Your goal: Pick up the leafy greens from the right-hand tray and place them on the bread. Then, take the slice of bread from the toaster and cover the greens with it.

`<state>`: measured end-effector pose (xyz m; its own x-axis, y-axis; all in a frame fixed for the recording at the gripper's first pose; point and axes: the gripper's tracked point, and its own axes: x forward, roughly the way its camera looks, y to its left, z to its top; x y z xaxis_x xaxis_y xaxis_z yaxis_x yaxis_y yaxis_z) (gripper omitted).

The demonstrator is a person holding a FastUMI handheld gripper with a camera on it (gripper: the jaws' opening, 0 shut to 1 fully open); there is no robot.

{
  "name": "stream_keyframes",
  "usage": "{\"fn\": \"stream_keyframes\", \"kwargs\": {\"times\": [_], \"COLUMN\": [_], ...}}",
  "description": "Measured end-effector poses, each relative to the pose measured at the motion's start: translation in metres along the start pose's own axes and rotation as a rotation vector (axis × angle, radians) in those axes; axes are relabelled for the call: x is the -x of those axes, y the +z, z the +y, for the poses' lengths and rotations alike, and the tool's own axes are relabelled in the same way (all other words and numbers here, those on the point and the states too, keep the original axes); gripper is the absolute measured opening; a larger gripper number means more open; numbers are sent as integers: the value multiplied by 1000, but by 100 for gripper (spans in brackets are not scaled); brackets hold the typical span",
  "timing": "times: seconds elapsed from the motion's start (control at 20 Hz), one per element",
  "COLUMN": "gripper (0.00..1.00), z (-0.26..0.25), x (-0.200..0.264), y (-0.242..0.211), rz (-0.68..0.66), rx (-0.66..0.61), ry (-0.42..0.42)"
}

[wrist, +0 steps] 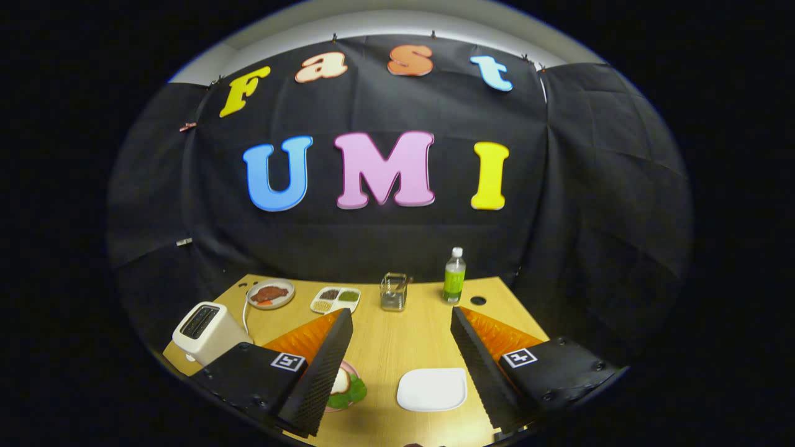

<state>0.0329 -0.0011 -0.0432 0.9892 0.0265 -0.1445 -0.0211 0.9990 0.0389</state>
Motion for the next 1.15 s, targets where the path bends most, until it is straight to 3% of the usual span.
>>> {"fn": "stream_keyframes", "kwargs": {"times": [0.2,0.6,1.15], "gripper": [98,98,98], "z": [-17,-56,-5], "x": [35,57,51], "y": [26,24,25], "rz": [-85,-77,-60], "rx": [12,-41,-8], "ry": [60,131,196]}}
